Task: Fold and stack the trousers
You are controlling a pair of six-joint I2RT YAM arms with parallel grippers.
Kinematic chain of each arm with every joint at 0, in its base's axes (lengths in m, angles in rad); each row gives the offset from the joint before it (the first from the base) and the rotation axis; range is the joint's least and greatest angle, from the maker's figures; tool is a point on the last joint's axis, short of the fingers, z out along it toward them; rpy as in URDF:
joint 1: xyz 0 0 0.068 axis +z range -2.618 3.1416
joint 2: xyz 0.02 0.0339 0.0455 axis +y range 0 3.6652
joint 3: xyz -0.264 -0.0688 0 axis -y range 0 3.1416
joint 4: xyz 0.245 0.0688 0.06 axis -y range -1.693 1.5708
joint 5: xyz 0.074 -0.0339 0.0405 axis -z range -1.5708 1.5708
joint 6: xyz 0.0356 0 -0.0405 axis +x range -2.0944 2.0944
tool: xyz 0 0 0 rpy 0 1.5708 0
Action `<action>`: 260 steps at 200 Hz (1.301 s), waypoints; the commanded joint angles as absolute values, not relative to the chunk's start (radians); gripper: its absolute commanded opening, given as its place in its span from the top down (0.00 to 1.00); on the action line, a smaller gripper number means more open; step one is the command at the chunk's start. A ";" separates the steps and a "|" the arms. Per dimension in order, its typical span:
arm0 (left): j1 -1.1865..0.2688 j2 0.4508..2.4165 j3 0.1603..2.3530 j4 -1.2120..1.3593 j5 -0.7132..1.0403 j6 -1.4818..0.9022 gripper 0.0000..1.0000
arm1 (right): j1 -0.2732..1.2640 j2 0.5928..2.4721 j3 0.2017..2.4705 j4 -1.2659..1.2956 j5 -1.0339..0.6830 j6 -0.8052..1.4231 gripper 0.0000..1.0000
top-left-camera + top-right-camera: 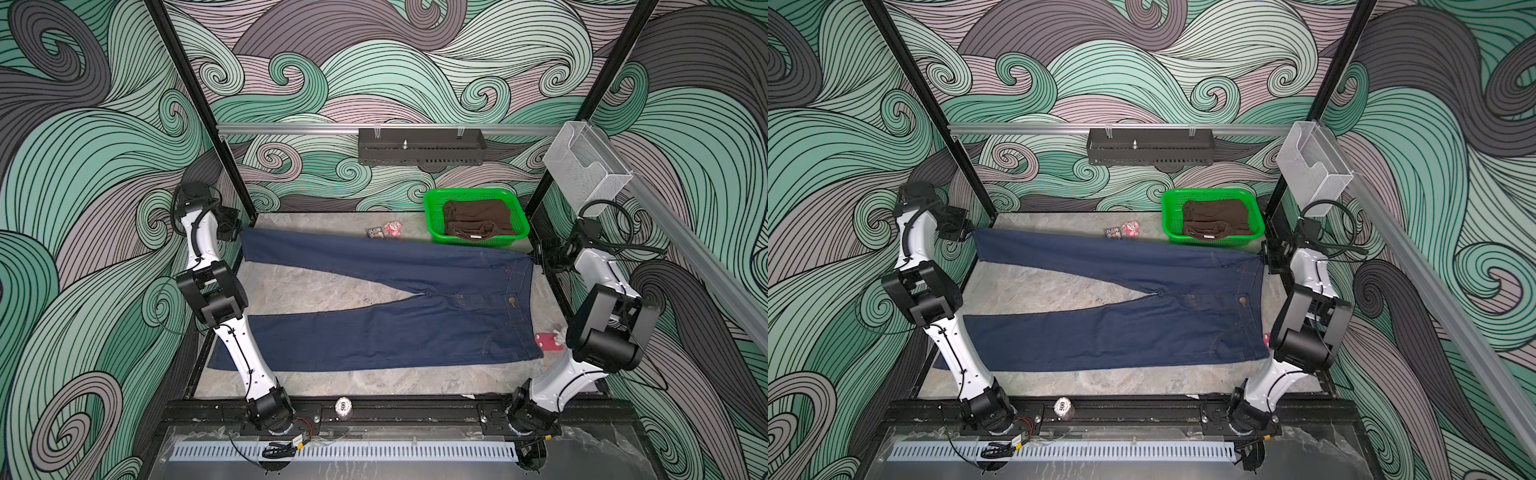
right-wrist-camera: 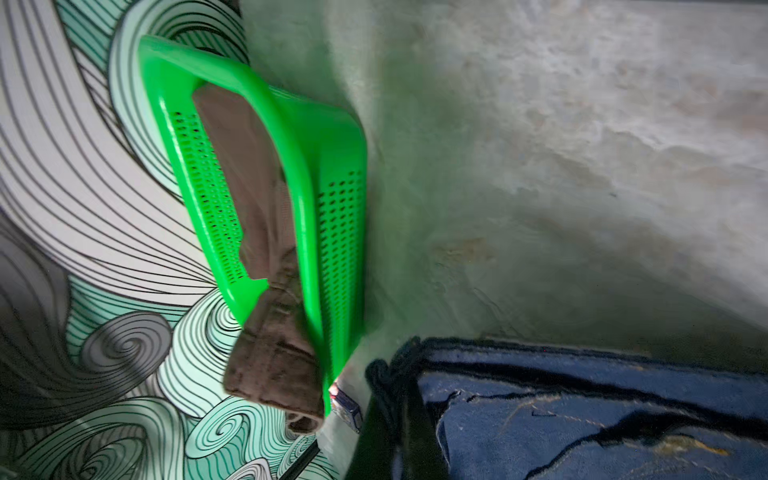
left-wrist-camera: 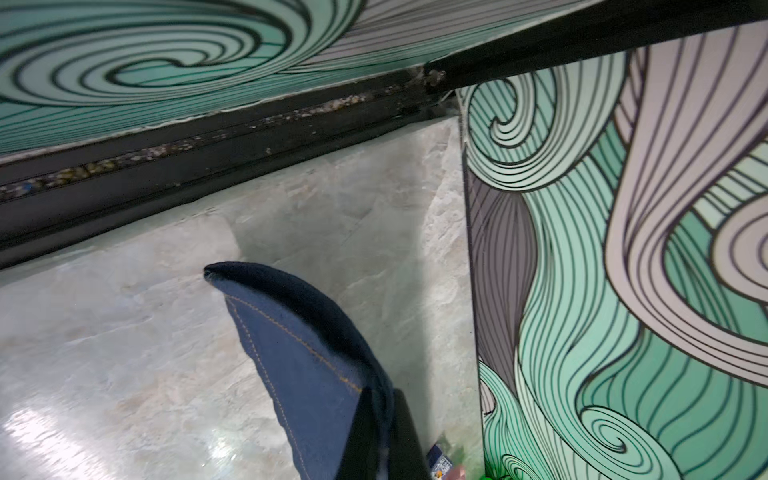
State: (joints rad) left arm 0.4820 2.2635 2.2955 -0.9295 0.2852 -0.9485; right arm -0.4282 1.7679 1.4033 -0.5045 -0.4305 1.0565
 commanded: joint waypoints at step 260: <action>0.665 1.639 1.354 -0.317 0.590 -0.965 1.00 | -0.506 1.857 1.484 -0.490 -0.515 0.694 1.00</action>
